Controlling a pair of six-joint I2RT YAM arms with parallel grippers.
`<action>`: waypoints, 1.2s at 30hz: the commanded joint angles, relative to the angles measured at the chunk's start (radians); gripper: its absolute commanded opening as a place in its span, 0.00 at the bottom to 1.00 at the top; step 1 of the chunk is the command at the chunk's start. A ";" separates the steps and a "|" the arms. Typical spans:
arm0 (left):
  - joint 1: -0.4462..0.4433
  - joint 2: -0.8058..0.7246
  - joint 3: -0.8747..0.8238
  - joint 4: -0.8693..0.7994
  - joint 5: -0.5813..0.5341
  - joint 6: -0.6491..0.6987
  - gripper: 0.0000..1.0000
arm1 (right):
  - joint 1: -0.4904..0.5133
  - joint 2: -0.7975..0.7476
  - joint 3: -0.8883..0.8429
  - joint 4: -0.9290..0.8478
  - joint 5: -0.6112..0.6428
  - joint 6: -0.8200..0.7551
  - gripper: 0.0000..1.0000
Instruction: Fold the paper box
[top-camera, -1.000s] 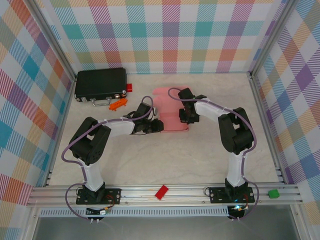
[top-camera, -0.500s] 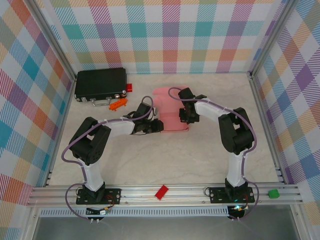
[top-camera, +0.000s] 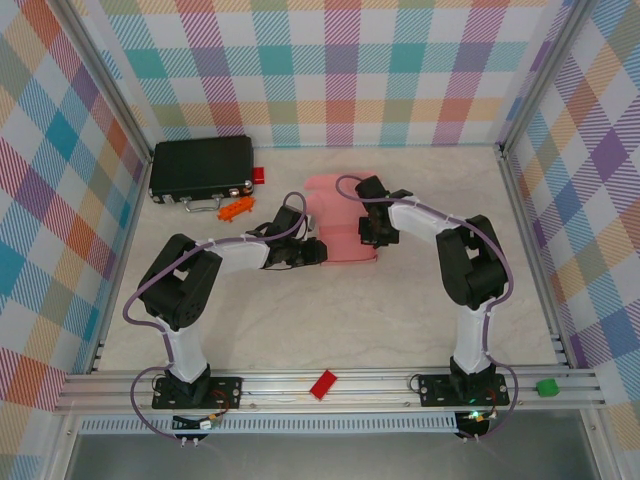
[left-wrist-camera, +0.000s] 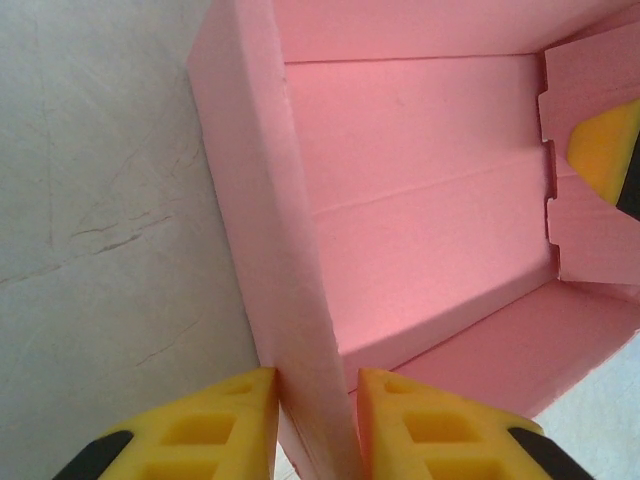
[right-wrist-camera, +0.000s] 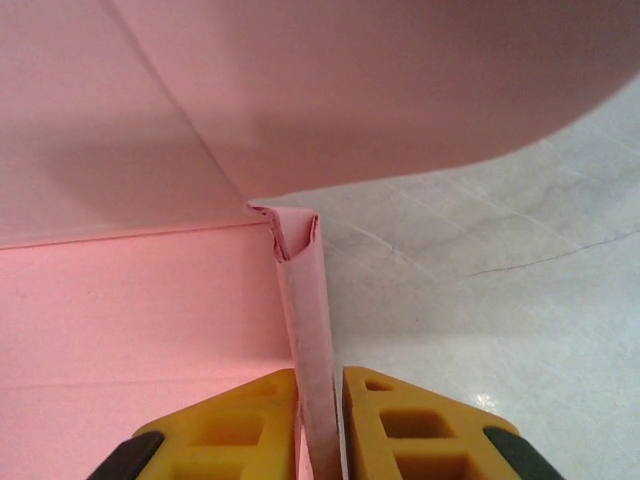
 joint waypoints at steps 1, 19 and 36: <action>-0.010 0.006 -0.016 -0.023 0.010 -0.002 0.26 | -0.002 0.002 0.043 -0.036 0.035 0.008 0.19; -0.010 0.011 -0.013 -0.021 0.011 -0.002 0.26 | 0.005 0.073 0.042 -0.073 0.076 -0.060 0.12; -0.010 0.014 -0.003 -0.028 0.005 -0.003 0.26 | 0.051 0.151 0.086 -0.153 0.185 -0.143 0.13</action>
